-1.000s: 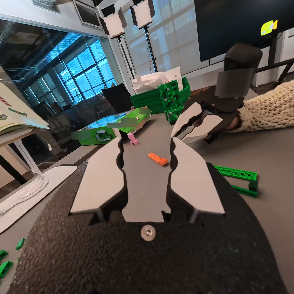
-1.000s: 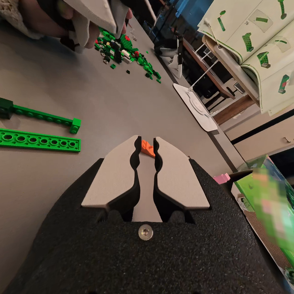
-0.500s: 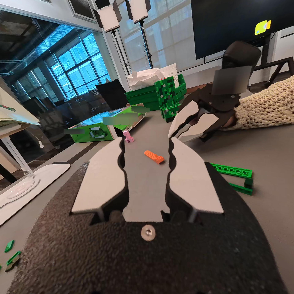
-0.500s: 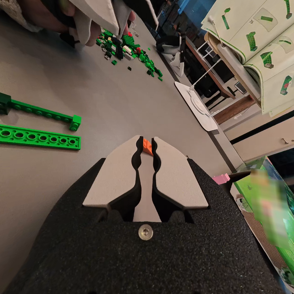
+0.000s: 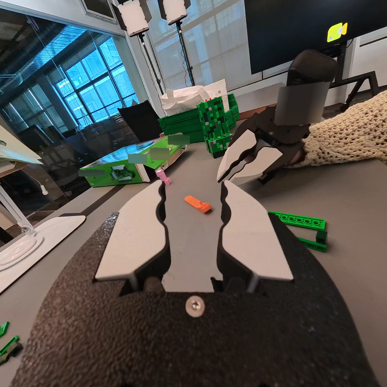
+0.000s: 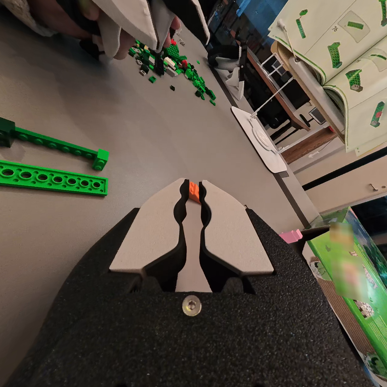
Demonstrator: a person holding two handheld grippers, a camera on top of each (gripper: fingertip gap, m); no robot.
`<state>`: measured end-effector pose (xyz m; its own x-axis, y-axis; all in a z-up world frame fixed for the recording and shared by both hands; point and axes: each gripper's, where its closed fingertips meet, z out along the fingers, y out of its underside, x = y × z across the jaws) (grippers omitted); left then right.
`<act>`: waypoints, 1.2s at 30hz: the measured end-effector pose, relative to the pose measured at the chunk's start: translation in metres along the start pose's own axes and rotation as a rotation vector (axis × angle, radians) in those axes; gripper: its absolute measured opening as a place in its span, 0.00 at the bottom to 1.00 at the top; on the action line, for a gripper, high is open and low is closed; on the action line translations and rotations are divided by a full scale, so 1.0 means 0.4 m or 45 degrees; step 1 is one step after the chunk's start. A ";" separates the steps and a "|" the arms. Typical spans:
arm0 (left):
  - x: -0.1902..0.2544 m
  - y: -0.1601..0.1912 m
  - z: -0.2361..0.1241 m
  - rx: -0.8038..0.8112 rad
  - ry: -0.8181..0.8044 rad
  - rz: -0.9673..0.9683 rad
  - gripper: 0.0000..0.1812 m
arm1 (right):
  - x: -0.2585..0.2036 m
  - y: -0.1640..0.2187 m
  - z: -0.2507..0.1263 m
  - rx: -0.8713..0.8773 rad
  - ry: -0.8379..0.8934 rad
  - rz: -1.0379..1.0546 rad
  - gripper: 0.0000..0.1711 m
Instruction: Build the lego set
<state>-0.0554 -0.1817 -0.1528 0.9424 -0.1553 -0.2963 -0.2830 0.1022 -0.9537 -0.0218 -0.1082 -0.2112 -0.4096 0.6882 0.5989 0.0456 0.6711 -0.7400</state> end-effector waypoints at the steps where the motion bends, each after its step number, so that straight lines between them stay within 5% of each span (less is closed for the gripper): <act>1: 0.001 0.001 0.000 -0.002 0.002 0.002 0.28 | 0.000 0.000 0.000 -0.001 0.000 -0.001 0.05; 9: 0.096 0.054 0.006 -0.326 0.250 0.340 0.20 | -0.003 -0.004 -0.002 0.012 -0.018 0.015 0.05; 13: 0.174 0.071 0.022 -0.410 0.438 0.229 0.17 | -0.067 -0.041 -0.017 0.086 -0.330 0.164 0.05; 18: 0.133 0.062 0.025 -0.379 0.309 0.257 0.17 | -0.156 -0.057 -0.016 -0.076 -0.733 0.471 0.14; 30: 0.105 0.047 0.017 -0.336 0.256 0.222 0.17 | -0.208 -0.039 0.018 -0.285 -0.835 0.390 0.05; 36: 0.042 0.035 0.005 -0.306 0.099 0.224 0.17 | -0.132 -0.080 0.023 -0.374 -0.881 0.258 0.04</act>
<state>-0.0432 -0.1808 -0.1708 0.8611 -0.2318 -0.4524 -0.4837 -0.0998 -0.8695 -0.0101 -0.1685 -0.2217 -0.8383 0.5417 0.0615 0.3807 0.6624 -0.6452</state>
